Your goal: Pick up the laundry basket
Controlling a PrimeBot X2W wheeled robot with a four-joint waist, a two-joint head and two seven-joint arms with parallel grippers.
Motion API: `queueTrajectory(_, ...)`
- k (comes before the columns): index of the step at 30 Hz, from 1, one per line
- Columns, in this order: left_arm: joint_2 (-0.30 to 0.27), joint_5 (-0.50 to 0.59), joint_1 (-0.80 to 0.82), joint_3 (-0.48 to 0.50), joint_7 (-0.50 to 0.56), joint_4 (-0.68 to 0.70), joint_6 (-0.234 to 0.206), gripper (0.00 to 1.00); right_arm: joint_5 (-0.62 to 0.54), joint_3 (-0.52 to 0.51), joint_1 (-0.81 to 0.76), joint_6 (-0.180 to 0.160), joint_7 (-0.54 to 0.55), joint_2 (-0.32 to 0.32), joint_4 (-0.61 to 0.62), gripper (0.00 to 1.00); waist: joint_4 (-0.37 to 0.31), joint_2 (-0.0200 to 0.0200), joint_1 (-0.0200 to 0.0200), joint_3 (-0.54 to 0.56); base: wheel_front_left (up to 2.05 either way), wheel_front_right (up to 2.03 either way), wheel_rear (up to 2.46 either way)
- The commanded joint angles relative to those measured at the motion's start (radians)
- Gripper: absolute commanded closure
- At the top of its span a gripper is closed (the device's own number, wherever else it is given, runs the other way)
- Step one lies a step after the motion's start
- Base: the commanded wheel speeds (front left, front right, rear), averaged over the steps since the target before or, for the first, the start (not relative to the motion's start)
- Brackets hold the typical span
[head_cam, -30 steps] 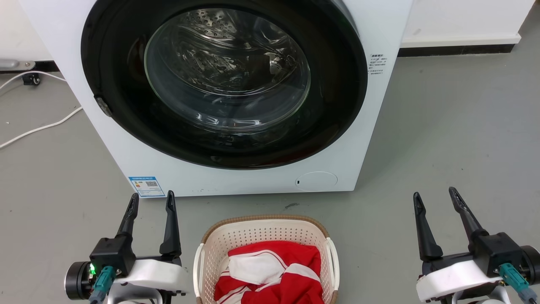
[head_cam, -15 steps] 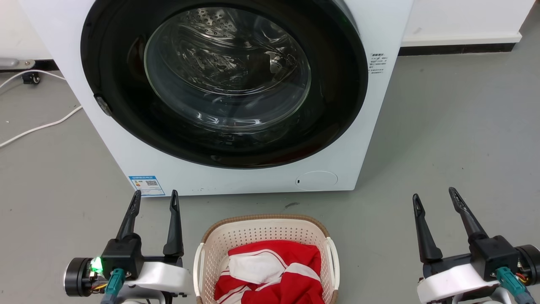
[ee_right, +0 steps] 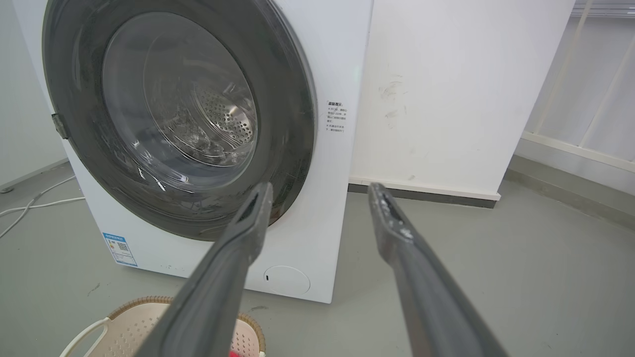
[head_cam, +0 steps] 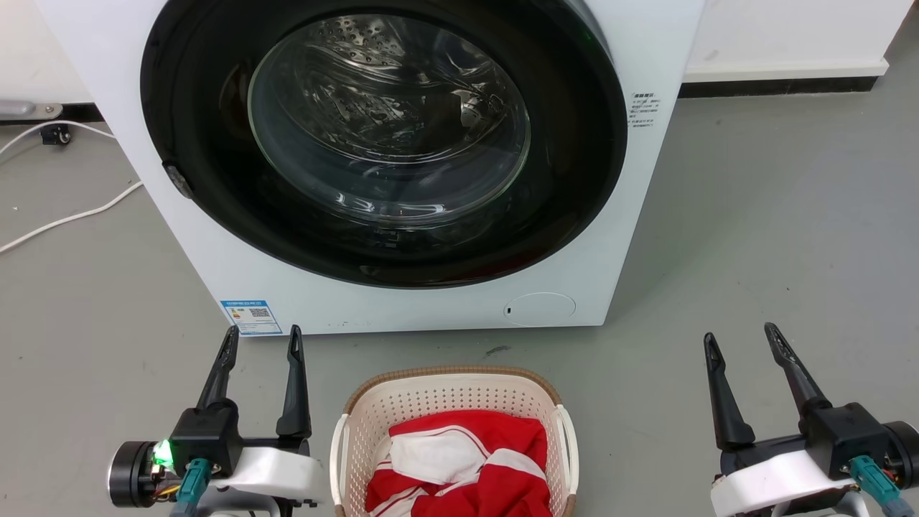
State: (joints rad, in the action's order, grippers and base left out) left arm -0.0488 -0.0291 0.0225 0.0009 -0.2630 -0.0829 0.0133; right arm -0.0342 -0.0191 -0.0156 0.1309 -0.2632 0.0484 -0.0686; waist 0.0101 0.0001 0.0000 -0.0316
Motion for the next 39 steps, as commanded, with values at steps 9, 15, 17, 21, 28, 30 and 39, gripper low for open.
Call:
queueTrajectory(9,-0.003,0.004,-0.011,-0.001,-0.003,-0.002,-0.004,0.00,0.008,0.003,-0.009,0.000,-0.002,0.003,-0.001,0.00,0.001,-0.0001,0.0000,-0.002,0.00,0.00,0.00)
queueTrajectory(15,-0.003,-0.011,0.018,0.009,-0.003,-0.007,0.007,0.00,-0.010,0.031,0.016,0.000,-0.002,0.003,-0.005,0.00,0.000,-0.0001,0.0000,-0.028,0.00,0.00,0.00)
queueTrajectory(17,-0.002,-0.015,0.033,0.016,-0.003,-0.011,0.016,0.00,-0.015,0.040,0.032,0.000,-0.002,0.003,-0.015,0.00,0.000,-0.0001,0.0000,-0.045,0.00,0.00,0.00)
queueTrajectory(21,-0.002,-0.021,0.070,0.033,-0.003,-0.075,0.038,0.00,-0.030,0.072,0.073,0.000,-0.002,0.002,-0.062,0.00,-0.001,-0.0001,0.0000,-0.086,0.00,0.00,0.00)
queueTrajectory(28,-0.010,-0.038,0.175,0.062,-0.003,-0.242,0.078,0.00,-0.063,0.140,0.178,0.000,-0.002,0.002,-0.219,0.00,-0.003,-0.0001,0.0000,-0.176,0.00,0.00,0.00)
queueTrajectory(30,-0.016,-0.042,0.210,0.068,-0.003,-0.299,0.085,0.00,-0.072,0.157,0.212,0.000,-0.002,0.003,-0.268,0.00,-0.006,-0.0001,0.0000,-0.210,0.00,0.00,0.00)
queueTrajectory(39,-0.053,-0.037,0.379,0.068,-0.003,-0.533,0.105,0.00,-0.097,0.213,0.368,0.000,-0.002,0.002,-0.442,0.00,-0.007,-0.0001,0.0000,-0.350,0.00,0.00,0.00)
